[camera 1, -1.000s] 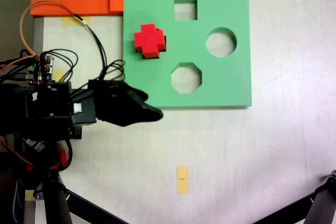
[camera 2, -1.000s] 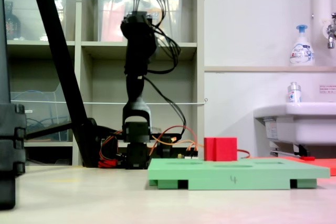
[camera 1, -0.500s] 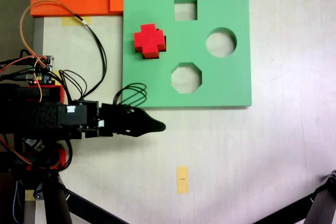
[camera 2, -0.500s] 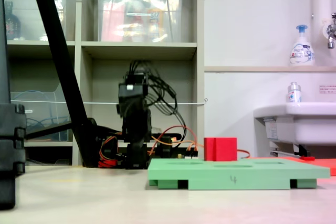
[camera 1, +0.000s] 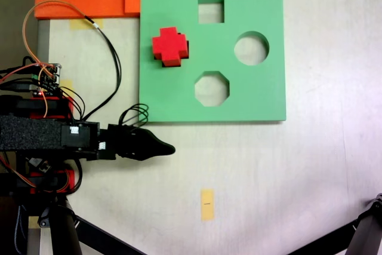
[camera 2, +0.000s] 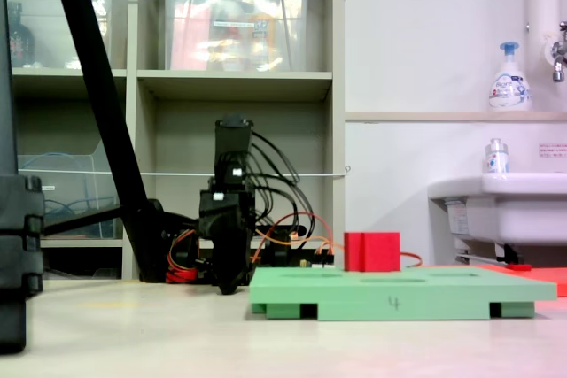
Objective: Put the cross columnar block into the corresponding hole
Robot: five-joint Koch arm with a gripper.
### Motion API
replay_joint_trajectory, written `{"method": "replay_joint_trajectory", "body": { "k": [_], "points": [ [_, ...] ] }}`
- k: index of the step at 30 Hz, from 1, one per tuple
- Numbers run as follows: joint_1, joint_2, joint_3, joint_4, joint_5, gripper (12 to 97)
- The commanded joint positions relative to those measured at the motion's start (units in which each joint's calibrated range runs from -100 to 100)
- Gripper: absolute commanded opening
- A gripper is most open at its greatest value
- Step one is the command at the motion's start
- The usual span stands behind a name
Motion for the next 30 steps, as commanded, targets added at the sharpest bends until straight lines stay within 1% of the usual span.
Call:
{"method": "replay_joint_trajectory", "body": {
  "k": [1, 5, 7, 9, 11, 30],
  "points": [
    [0.2, -0.4, -3.1, 6.4, -0.5, 60.3],
    [0.2, -0.4, -3.1, 5.9, -2.0, 59.1],
    [0.3, -0.4, -3.1, 2.3, -2.1, 58.0],
    [0.3, -0.4, -3.1, 0.1, -2.1, 51.4],
    [0.3, -0.4, -3.1, 0.3, -2.1, 48.7],
    [0.2, -0.4, -3.1, 0.3, -2.1, 48.6]
  ]
}}
